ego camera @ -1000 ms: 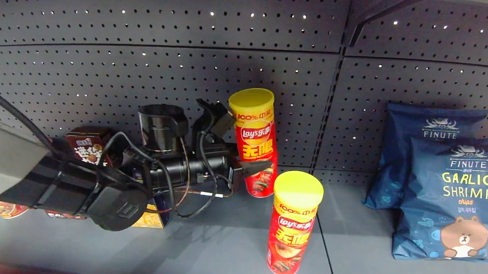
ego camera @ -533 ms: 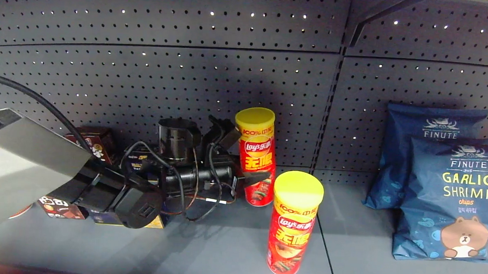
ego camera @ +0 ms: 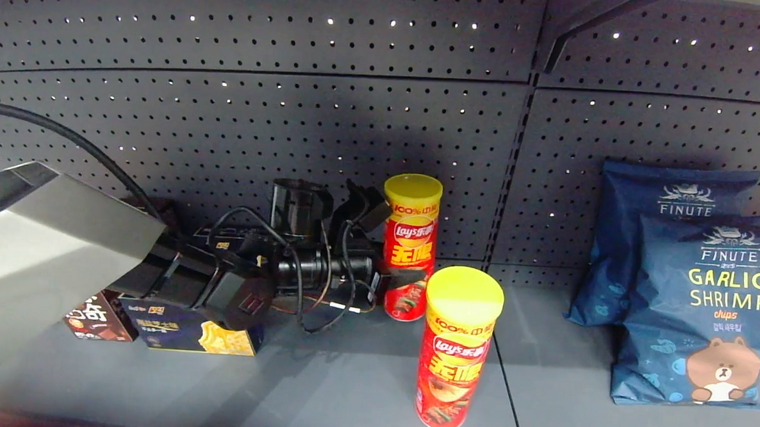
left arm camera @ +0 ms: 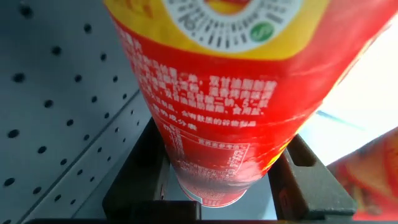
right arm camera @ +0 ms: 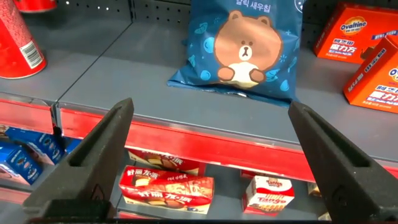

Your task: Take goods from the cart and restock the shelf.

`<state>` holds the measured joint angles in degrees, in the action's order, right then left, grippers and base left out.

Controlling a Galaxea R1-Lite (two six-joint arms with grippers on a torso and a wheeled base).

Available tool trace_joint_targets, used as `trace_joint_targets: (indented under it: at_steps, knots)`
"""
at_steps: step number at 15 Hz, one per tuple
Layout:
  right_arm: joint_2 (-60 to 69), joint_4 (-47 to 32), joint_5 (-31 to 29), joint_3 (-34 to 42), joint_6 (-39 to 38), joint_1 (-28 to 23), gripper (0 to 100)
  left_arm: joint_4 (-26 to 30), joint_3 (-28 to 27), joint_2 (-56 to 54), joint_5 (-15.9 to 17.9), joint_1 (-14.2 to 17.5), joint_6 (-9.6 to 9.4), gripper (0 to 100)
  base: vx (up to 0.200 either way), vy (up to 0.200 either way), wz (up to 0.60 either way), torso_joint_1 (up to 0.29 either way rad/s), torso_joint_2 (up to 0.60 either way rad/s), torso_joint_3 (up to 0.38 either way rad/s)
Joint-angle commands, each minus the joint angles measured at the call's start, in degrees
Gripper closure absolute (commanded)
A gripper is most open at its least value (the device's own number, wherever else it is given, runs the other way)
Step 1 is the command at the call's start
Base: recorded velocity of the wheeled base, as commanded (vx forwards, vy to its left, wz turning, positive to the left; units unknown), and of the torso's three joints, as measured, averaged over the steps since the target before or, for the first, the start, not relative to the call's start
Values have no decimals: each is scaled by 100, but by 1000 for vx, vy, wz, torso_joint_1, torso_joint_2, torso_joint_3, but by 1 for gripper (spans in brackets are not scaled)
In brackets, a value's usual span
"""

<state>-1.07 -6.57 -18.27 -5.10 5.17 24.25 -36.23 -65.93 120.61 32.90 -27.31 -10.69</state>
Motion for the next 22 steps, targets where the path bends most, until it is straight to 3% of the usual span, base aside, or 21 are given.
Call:
trace_joint_targets:
  at_steps: [1,22]
  knots:
    - [-25,-2,-1,0,-7,1,0,37,-184,129,6,-11,-21,100,0,0,0,0,0,0]
    - [-25,-2,-1,0,2,-8,0,37,-781,841,-21,-135,-21,100,0,0,0,0,0,0]
